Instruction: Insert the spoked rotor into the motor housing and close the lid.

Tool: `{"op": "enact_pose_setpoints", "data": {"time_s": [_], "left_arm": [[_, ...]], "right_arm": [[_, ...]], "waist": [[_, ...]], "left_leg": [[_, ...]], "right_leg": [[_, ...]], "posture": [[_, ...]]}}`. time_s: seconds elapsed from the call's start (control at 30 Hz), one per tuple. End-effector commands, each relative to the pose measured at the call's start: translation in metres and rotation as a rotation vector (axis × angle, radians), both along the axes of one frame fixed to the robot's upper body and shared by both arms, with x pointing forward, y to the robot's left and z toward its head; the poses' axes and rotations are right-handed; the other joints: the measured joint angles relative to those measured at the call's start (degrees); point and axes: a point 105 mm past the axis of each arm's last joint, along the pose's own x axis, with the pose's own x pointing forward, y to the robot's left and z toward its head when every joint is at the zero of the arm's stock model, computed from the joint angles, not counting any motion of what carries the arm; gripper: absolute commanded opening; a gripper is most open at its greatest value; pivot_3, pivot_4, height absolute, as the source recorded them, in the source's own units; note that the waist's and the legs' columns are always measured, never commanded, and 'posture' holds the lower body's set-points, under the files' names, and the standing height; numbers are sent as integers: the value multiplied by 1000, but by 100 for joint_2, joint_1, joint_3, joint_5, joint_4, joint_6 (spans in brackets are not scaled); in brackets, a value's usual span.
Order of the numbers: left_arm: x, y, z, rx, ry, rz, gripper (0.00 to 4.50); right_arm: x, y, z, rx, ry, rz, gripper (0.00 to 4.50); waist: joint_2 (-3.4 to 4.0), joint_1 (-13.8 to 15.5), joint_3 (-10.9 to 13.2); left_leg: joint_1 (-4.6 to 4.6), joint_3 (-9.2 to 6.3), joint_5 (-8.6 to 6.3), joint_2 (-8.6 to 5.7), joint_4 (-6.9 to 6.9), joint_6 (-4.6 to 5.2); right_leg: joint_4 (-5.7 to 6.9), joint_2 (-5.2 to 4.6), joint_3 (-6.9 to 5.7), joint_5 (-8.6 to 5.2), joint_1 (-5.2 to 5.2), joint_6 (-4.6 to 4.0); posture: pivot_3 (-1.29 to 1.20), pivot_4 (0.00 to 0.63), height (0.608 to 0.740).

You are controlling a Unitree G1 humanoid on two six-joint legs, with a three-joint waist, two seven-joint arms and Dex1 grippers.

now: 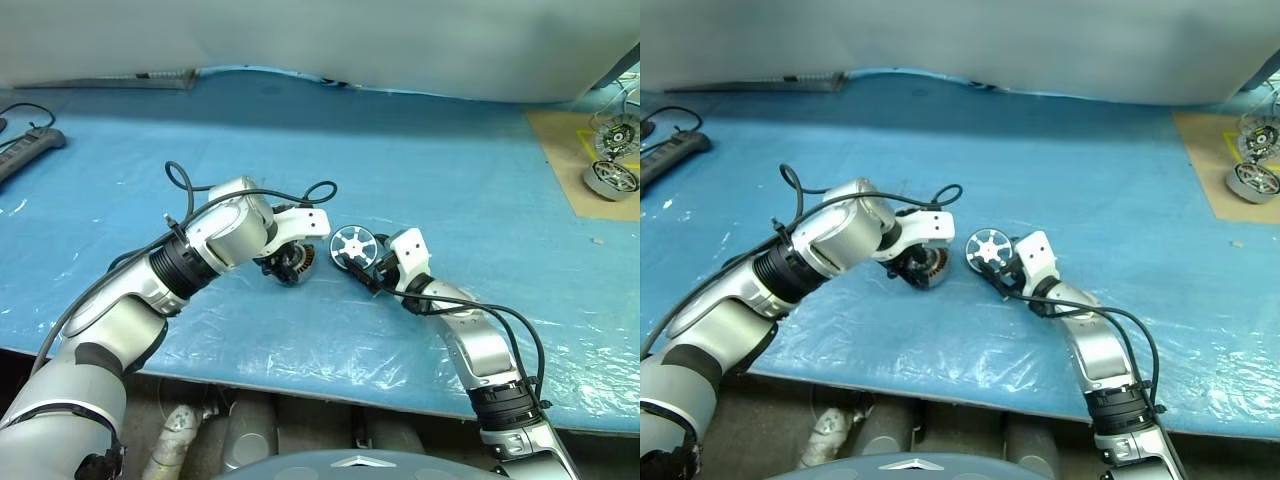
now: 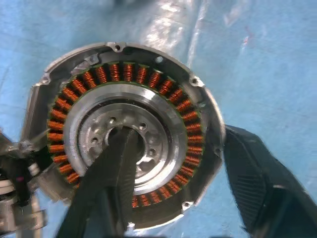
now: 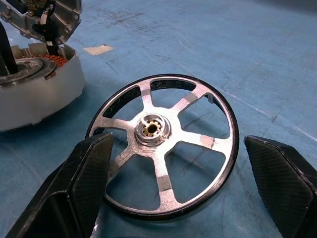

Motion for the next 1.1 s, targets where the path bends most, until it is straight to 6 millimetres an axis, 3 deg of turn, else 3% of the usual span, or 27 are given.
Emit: {"op": "enact_pose_setpoints", "data": {"time_s": [0.03, 0.1, 0.13, 0.37, 0.53, 0.7, 0.8, 0.9, 1.0, 1.1], "left_arm": [[-2, -7, 12, -17, -36, -35, 3758], [0, -8, 17, -26, -55, -35, 4421], [0, -9, 21, -34, -63, -39, 4471], [-1, -17, 50, -93, -113, -64, 4471], [1, -12, 66, -127, -165, -38, 4471], [-12, -7, 80, -225, -151, -43, 4471], [-19, 0, 76, -274, -120, -14, 4471], [-30, 12, 59, -324, -86, 1, 4471], [-41, 14, 52, -434, -55, -8, 4471], [-46, 13, 47, -631, -150, -26, 4471]], "right_arm": [[1, 2, 10, 9, -47, 8, 4500], [1, 1, 10, 8, -46, 8, 4500], [1, 1, 10, 7, -46, 8, 4500], [2, -1, 10, 5, -48, 4, 4500], [2, -1, 11, 5, -49, 2, 4500], [2, -4, 11, 0, -49, 1, 4500], [2, -6, 11, -3, -48, -2, 4500], [2, -7, 11, -7, -48, -3, 4500], [2, -9, 12, -9, -48, -5, 4500], [0, -14, 13, -10, -50, -13, 4500]], "waist": [[0, -2, 0], [0, -2, 0], [0, -1, 0], [1, -4, 0], [1, -16, 1], [2, -14, 1], [2, -17, 1], [3, -52, 1], [3, -91, 1], [4, -95, 1]], "left_leg": [[0, 0, 0, 0, 0, 0], [0, 0, 0, 1, 0, 0], [0, -1, 0, 1, 0, 0], [-1, 0, 0, 0, 2, 0], [-3, 0, 0, 3, 1, -1], [-2, 0, 0, 3, 1, -1], [-1, 0, 0, 2, 2, -1], [2, 2, 0, 3, 2, -2], [-3, -1, 0, 6, 4, -2], [-9, -5, 0, 3, 11, -1]], "right_leg": [[0, 0, 0, 0, 0, 0], [1, 0, -1, 0, 0, 0], [1, 0, -2, 0, 0, 0], [0, 0, -1, 0, 0, 0], [1, 4, -2, 1, -3, 2], [0, 3, -2, 1, -2, 2], [1, 3, -3, 1, -1, 1], [3, 4, 0, 1, -1, 1], [4, 4, -7, 1, -2, 2], [3, 1, -15, 1, 1, 2]], "posture": [[0, 150, 740], [0, 150, 740], [0, 150, 740], [0, 150, 740], [0, 150, 740], [0, 150, 740], [0, 150, 740], [0, 150, 740], [0, 150, 740], [0, 150, 740]]}}
